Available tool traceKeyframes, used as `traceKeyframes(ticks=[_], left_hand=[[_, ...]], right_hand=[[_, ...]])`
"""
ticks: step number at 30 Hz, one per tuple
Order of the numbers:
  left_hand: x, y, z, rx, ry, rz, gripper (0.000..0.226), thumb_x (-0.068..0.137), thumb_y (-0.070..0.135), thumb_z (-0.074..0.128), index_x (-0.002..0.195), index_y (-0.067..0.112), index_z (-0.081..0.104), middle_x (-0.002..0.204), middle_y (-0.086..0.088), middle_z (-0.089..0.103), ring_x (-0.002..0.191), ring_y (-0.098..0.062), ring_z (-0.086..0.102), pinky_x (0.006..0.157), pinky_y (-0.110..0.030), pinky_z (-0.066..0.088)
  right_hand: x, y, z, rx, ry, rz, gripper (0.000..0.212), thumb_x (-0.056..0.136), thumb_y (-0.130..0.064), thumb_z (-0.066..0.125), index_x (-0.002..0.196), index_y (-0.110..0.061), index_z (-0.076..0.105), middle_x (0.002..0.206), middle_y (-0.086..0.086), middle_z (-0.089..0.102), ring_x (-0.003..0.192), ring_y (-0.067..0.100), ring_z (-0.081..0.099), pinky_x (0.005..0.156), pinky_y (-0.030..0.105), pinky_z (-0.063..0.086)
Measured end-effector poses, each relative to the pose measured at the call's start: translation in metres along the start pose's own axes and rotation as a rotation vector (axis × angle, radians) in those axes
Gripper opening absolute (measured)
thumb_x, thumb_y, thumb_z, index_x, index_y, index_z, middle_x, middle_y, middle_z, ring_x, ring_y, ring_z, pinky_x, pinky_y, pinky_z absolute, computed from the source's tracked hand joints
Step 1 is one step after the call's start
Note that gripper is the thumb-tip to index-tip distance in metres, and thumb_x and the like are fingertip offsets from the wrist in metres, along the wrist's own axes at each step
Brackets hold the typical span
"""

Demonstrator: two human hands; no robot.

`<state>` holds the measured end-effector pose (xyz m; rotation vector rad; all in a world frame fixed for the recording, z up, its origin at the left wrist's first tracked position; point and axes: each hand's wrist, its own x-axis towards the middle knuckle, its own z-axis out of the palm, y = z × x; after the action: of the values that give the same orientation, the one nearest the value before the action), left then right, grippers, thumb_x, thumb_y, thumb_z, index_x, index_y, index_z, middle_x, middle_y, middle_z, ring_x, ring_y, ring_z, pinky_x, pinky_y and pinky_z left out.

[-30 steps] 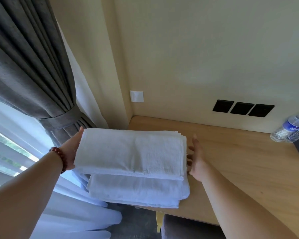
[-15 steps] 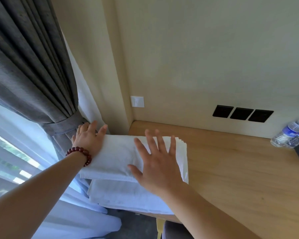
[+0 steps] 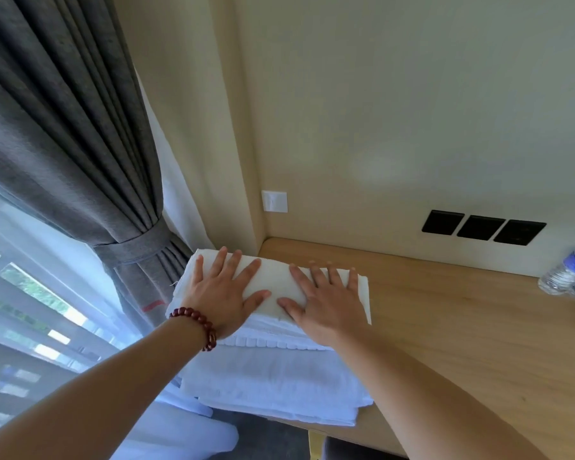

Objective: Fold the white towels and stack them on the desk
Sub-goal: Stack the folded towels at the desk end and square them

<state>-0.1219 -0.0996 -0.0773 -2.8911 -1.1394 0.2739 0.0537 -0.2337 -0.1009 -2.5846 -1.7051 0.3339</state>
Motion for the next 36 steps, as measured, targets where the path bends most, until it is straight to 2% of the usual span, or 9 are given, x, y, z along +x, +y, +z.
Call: traceKeyframes(ticks=[2, 5, 9, 18, 24, 30, 36], left_hand=[[0.011, -0.001, -0.006, -0.043, -0.069, -0.032, 0.089, 0.079, 0.082, -0.007, 0.157, 0.039, -0.002, 0.167, 0.001, -0.001, 0.153, -0.022, -0.010, 0.121, -0.057, -0.005], [0.020, 0.007, -0.013, -0.035, -0.140, -0.014, 0.086, 0.086, 0.082, 0.009, 0.158, 0.036, -0.001, 0.167, -0.001, 0.000, 0.153, -0.026, -0.009, 0.121, -0.058, -0.004], [0.025, 0.015, -0.006, 0.033, -0.060, 0.095, 0.079, 0.088, 0.077, 0.001, 0.157, 0.039, -0.004, 0.167, 0.002, 0.003, 0.153, -0.022, -0.010, 0.121, -0.057, -0.002], [0.030, 0.010, 0.023, -0.034, 0.063, 0.045, 0.069, 0.094, 0.071, -0.004, 0.156, 0.042, -0.006, 0.167, 0.004, 0.006, 0.154, -0.021, -0.006, 0.122, -0.054, 0.001], [0.036, 0.012, 0.040, -0.052, 0.118, 0.010, 0.068, 0.095, 0.070, -0.002, 0.156, 0.042, -0.004, 0.166, 0.003, 0.011, 0.154, -0.022, -0.002, 0.122, -0.054, 0.001], [0.041, 0.008, 0.048, -0.073, 0.117, 0.017, 0.067, 0.095, 0.070, 0.000, 0.156, 0.042, -0.002, 0.166, 0.001, 0.011, 0.154, -0.023, -0.001, 0.122, -0.054, 0.001], [0.042, 0.008, 0.060, -0.048, 0.102, 0.039, 0.068, 0.096, 0.069, 0.003, 0.157, 0.039, 0.006, 0.166, 0.001, 0.011, 0.154, -0.024, 0.000, 0.122, -0.055, 0.001]], right_hand=[[-0.001, -0.001, 0.003, 0.006, 0.015, 0.006, 0.078, 0.088, -0.083, 0.002, 0.156, -0.045, -0.006, 0.168, -0.004, 0.009, 0.154, 0.031, 0.002, 0.118, 0.063, -0.008], [0.001, -0.001, 0.005, 0.004, 0.018, -0.006, 0.078, 0.088, -0.082, 0.003, 0.156, -0.045, -0.004, 0.168, -0.004, 0.011, 0.154, 0.030, 0.004, 0.118, 0.063, -0.007], [0.002, 0.006, 0.002, 0.031, -0.005, 0.001, 0.078, 0.087, -0.083, 0.003, 0.156, -0.046, -0.004, 0.167, -0.006, 0.011, 0.154, 0.028, 0.003, 0.119, 0.062, -0.007], [0.015, 0.009, 0.012, 0.084, 0.032, 0.031, 0.082, 0.086, -0.084, 0.003, 0.157, -0.043, -0.001, 0.168, -0.005, 0.011, 0.155, 0.027, 0.000, 0.120, 0.060, -0.006], [0.030, 0.011, 0.019, 0.104, 0.045, 0.127, 0.088, 0.081, -0.089, 0.003, 0.155, -0.043, 0.010, 0.166, -0.002, 0.017, 0.154, 0.031, -0.002, 0.117, 0.065, -0.006], [0.037, 0.009, 0.028, 0.093, 0.024, 0.130, 0.086, 0.082, -0.088, 0.007, 0.154, -0.041, 0.014, 0.164, -0.002, 0.024, 0.153, 0.029, 0.008, 0.117, 0.065, -0.003], [0.039, 0.009, 0.040, 0.062, -0.009, 0.136, 0.089, 0.082, -0.088, 0.006, 0.156, -0.040, 0.014, 0.164, -0.002, 0.025, 0.153, 0.030, 0.010, 0.117, 0.065, -0.005]])
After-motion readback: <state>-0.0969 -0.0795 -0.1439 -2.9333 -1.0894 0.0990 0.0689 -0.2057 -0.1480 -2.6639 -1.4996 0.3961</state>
